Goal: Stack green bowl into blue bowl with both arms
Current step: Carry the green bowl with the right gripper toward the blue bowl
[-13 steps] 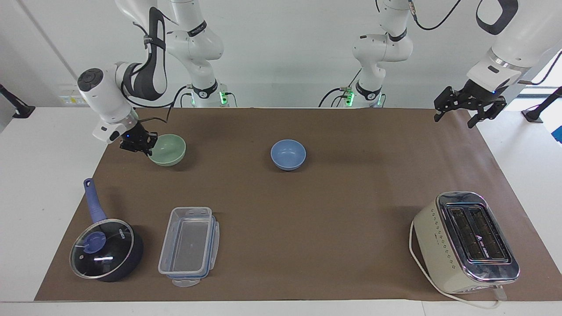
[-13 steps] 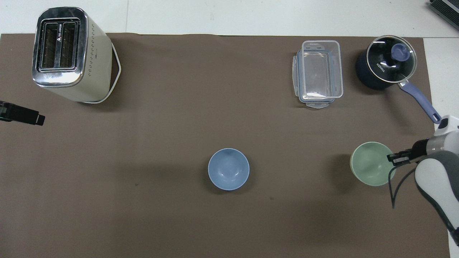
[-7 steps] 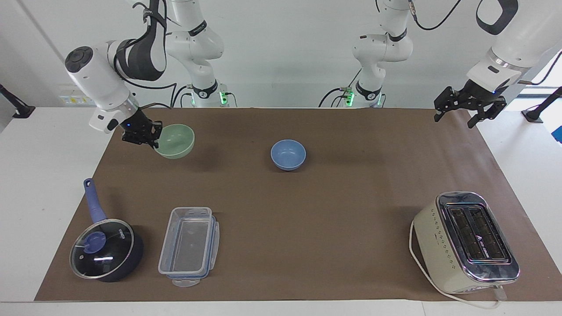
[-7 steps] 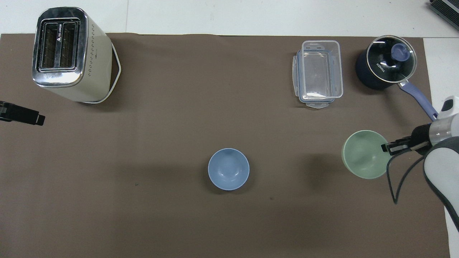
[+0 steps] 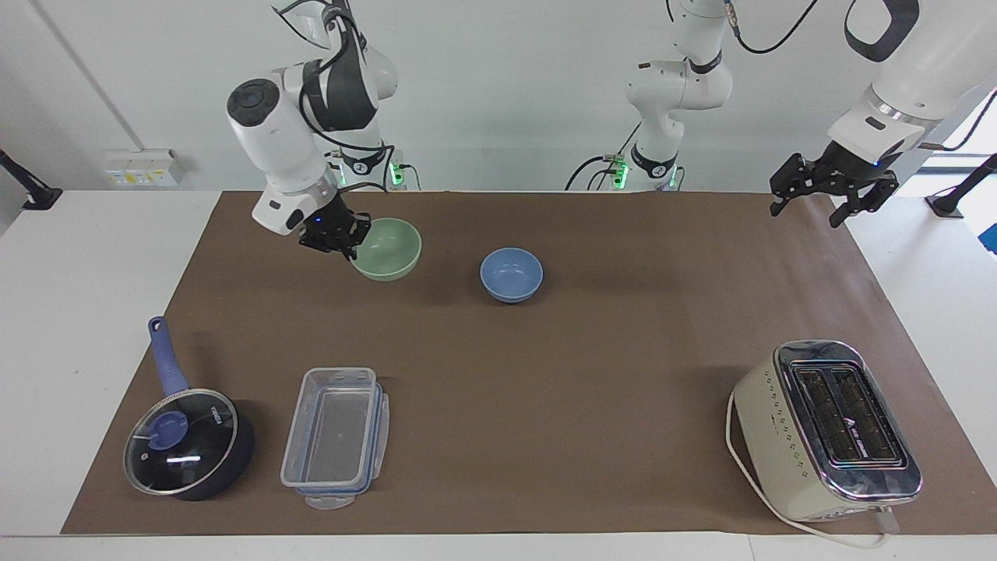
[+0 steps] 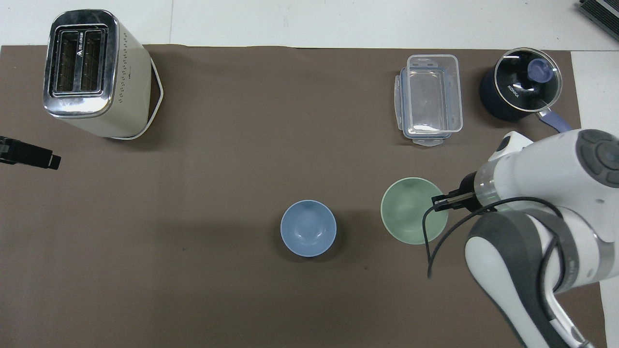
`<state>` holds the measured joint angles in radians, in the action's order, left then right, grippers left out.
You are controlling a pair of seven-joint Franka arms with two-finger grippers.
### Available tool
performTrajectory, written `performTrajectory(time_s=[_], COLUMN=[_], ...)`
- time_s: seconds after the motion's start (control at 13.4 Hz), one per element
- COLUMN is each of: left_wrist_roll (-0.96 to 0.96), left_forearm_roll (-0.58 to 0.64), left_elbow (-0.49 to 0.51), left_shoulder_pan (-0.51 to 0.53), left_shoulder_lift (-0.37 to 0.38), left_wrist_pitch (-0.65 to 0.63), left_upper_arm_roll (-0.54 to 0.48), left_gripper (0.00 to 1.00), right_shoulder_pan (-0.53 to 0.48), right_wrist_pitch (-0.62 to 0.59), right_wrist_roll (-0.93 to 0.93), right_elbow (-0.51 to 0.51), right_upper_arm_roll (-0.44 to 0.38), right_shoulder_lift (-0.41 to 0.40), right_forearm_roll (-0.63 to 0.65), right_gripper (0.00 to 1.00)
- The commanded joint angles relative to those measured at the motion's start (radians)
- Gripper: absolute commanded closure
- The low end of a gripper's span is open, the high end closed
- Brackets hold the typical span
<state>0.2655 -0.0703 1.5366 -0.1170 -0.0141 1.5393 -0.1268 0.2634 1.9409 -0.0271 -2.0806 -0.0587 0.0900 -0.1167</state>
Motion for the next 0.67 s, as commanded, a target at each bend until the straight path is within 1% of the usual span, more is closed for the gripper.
performTrajectory(time_s=[0.0, 0.07, 0.22, 0.37, 0.52, 0.6], left_wrist_roll=[-0.008, -0.008, -0.008, -0.008, -0.008, -0.008], left_forearm_roll=[0.014, 0.014, 0.014, 0.014, 0.014, 0.014], left_elbow=[-0.026, -0.026, -0.026, -0.026, -0.026, -0.026], left_shoulder_pan=[0.002, 0.002, 0.002, 0.002, 0.002, 0.002], left_shoulder_lift=[-0.009, -0.009, -0.009, -0.009, -0.009, -0.009], left_wrist_pitch=[-0.021, -0.021, -0.021, -0.021, -0.021, -0.021], left_upper_arm_roll=[0.006, 0.006, 0.004, 0.004, 0.004, 0.006], left_gripper=[0.0, 0.0, 0.0, 0.0, 0.0, 0.0], right_shoulder_pan=[0.097, 0.137, 0.192, 0.232, 0.284, 0.29], right_wrist_pitch=[0.05, 0.055, 0.101, 0.124, 0.16, 0.185], right_wrist_roll=[0.129, 0.169, 0.232, 0.268, 0.318, 0.323], right_elbow=[-0.004, -0.006, -0.012, -0.015, -0.024, -0.039], right_upper_arm_roll=[-0.003, -0.003, -0.001, -0.001, -0.001, 0.0], right_shoulder_lift=[-0.016, -0.03, -0.044, -0.061, -0.093, -0.096], right_forearm_roll=[-0.017, -0.018, -0.04, -0.066, -0.066, -0.067], right_gripper=[1.0, 1.0, 1.0, 1.0, 1.0, 1.0])
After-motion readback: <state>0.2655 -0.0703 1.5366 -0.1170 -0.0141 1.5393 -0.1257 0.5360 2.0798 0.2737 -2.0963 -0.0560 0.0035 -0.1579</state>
